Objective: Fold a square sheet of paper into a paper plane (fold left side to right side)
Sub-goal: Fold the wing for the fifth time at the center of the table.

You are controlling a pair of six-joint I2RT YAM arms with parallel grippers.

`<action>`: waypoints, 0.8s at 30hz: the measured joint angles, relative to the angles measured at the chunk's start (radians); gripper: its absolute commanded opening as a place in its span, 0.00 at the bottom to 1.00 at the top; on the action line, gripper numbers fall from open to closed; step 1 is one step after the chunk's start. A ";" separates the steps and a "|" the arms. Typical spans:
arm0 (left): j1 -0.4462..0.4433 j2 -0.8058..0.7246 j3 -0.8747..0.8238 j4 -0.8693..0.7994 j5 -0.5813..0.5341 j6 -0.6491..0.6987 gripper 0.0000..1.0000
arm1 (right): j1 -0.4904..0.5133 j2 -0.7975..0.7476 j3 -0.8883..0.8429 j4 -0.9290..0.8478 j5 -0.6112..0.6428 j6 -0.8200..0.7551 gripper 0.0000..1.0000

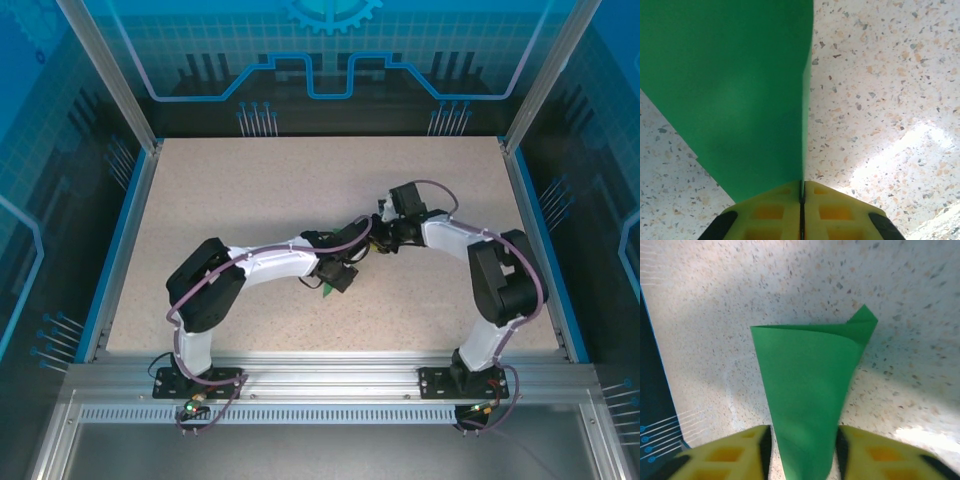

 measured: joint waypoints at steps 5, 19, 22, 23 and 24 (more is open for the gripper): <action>0.034 0.000 0.000 0.022 0.101 -0.018 0.07 | -0.070 -0.171 -0.075 -0.009 0.059 -0.039 0.71; 0.201 0.018 -0.002 0.171 0.509 -0.128 0.04 | -0.115 -0.381 -0.360 0.025 0.125 -0.130 0.78; 0.217 0.048 -0.002 0.201 0.570 -0.151 0.04 | -0.109 -0.381 -0.396 0.061 0.124 -0.129 0.76; 0.220 0.059 -0.002 0.210 0.588 -0.158 0.04 | -0.106 -0.381 -0.404 0.075 0.122 -0.129 0.75; 0.224 0.068 -0.003 0.217 0.602 -0.164 0.04 | -0.101 -0.380 -0.410 0.090 0.121 -0.129 0.74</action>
